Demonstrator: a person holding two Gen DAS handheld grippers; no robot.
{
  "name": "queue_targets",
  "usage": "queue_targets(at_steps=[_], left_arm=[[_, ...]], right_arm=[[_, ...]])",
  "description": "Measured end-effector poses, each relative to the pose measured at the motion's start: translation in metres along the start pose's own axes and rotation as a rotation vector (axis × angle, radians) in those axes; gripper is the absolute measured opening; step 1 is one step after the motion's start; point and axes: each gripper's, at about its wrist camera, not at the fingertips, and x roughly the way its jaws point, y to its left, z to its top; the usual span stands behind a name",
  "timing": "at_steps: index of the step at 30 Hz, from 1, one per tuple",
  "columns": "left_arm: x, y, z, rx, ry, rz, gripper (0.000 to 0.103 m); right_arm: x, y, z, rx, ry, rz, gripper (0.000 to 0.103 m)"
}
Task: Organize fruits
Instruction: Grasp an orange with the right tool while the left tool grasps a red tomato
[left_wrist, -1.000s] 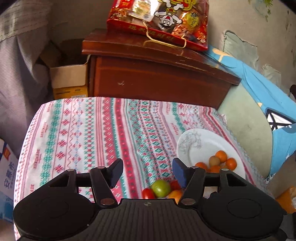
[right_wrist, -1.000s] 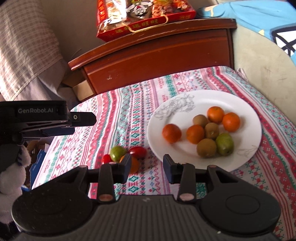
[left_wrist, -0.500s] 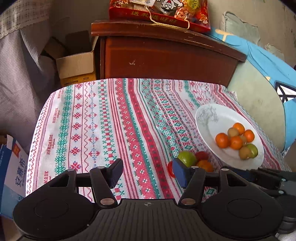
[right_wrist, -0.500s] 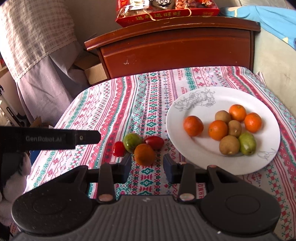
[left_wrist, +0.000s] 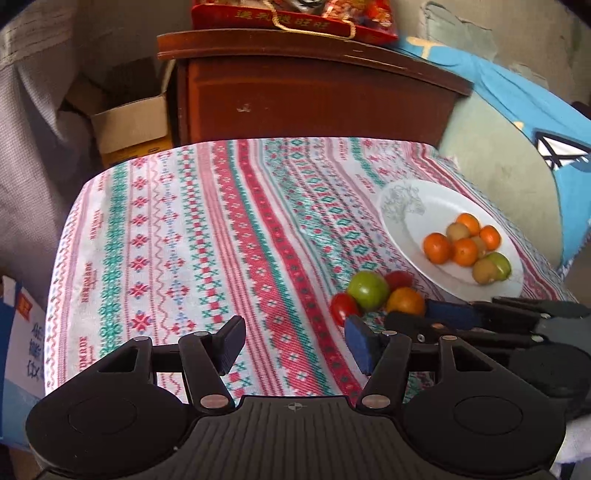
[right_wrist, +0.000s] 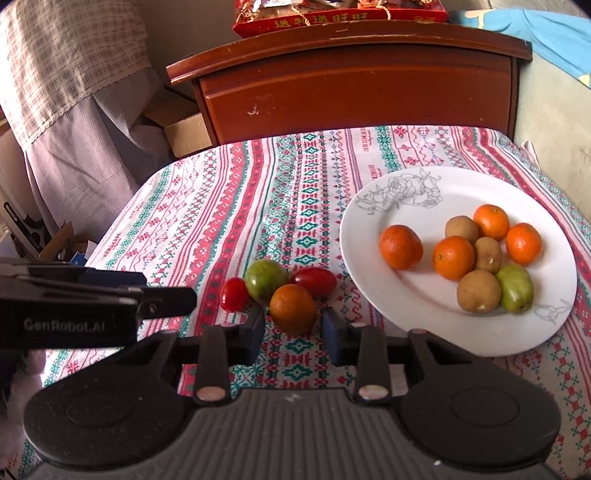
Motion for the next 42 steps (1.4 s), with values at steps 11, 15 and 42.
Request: queue_targets(at_steps=[11, 15, 42], left_arm=[[0.01, -0.029, -0.005, 0.149, -0.057, -0.029, 0.056], [0.016, -0.034, -0.006, 0.176, -0.07, -0.03, 0.049], [0.022, -0.036, -0.008, 0.198, -0.084, -0.043, 0.016]], right_arm=[[-0.022, -0.022, 0.0, 0.078, -0.01, -0.01, 0.03], [-0.025, -0.027, -0.001, 0.096, -0.008, -0.009, 0.03], [-0.026, -0.037, -0.002, 0.138, -0.007, -0.014, 0.03]])
